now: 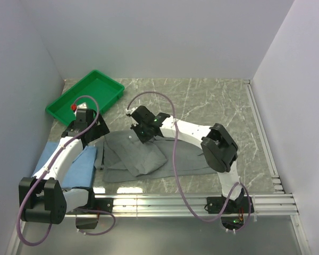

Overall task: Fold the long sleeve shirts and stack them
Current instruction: Fold the shirt

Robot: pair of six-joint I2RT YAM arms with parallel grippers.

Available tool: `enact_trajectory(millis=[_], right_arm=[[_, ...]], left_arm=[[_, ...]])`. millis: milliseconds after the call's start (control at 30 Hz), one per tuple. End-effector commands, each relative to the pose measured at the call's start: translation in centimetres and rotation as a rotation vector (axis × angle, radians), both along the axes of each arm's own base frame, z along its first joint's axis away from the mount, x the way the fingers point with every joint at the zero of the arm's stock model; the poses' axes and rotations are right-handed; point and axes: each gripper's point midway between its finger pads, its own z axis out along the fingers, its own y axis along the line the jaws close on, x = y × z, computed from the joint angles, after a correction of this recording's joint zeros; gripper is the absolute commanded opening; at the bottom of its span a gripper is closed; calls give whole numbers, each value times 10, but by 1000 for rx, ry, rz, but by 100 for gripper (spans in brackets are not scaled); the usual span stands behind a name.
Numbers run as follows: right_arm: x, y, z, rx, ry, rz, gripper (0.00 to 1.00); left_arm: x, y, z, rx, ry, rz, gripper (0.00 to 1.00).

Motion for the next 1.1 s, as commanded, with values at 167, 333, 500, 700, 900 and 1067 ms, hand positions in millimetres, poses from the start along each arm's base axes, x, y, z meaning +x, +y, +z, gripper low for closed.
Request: enact_trajectory(millis=[167, 333, 500, 700, 900, 1067], right_arm=[[47, 2, 131, 194, -250, -170, 7], [80, -29, 161, 267, -300, -369, 6], [106, -61, 189, 390, -326, -513, 4], [137, -65, 235, 462, -490, -485, 0], [159, -39, 278, 509, -645, -325, 0], [176, -17, 299, 537, -703, -254, 0]], left_arm=[[12, -1, 15, 11, -50, -17, 95], [12, -1, 14, 10, -47, -21, 95], [12, -2, 16, 9, -52, -22, 95], [11, -2, 15, 9, -50, -24, 95], [11, -1, 16, 10, -56, -23, 94], [11, -2, 16, 8, -54, -25, 94]])
